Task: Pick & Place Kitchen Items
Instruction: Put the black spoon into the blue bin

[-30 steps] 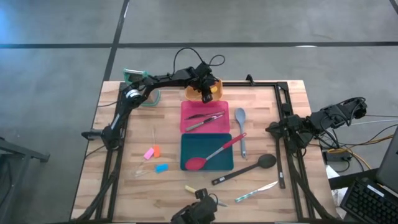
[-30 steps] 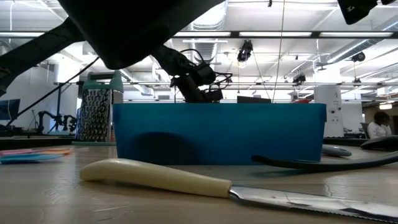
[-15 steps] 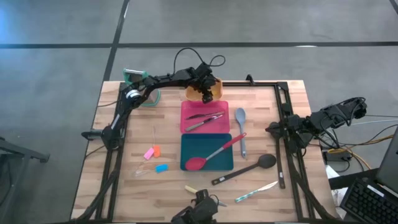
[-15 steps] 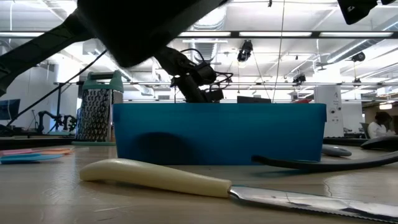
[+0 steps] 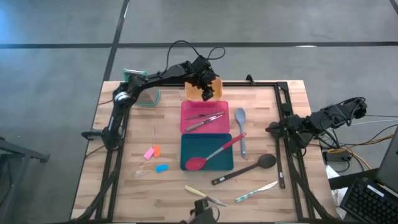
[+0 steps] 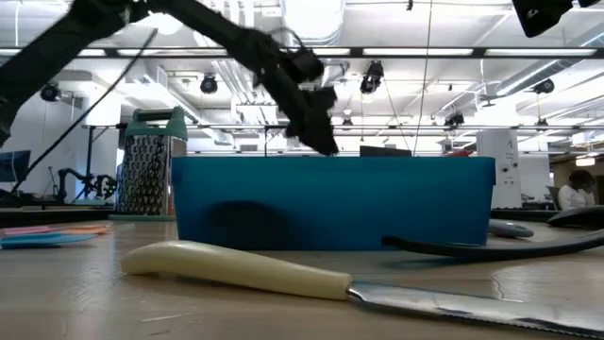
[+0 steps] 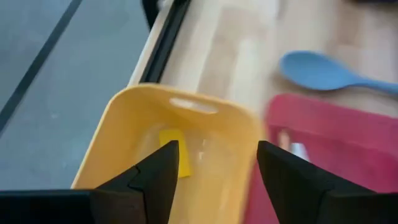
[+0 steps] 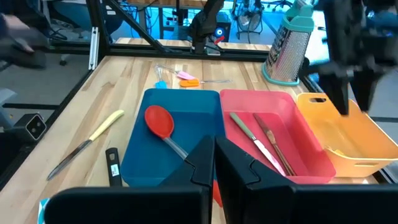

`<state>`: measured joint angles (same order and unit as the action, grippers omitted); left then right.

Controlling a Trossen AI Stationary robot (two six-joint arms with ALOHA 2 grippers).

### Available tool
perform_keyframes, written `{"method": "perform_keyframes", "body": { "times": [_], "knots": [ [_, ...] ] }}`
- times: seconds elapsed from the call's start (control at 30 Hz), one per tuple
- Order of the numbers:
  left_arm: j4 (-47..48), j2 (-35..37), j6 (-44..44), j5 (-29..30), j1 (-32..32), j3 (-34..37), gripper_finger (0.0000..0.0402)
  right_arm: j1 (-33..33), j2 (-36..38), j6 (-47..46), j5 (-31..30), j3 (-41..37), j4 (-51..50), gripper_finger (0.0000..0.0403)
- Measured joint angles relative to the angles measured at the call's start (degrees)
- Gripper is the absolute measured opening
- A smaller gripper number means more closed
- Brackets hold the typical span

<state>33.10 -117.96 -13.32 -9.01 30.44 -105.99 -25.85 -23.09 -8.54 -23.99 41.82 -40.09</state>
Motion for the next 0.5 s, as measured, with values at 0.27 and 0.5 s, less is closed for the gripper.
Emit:
{"method": "perform_keyframes", "body": {
  "times": [0.27,0.5],
  "knots": [
    [1.5,12.6,1.4,3.4,-7.1,8.1,0.0207,0.0,0.0,0.0,0.0,0.0,0.0,0.0008],
    [1.3,28.7,1.9,8.1,-13.2,20.0,0.0202,0.0,0.0,0.0,0.0,0.0,0.0,0.0008]
  ]
}}
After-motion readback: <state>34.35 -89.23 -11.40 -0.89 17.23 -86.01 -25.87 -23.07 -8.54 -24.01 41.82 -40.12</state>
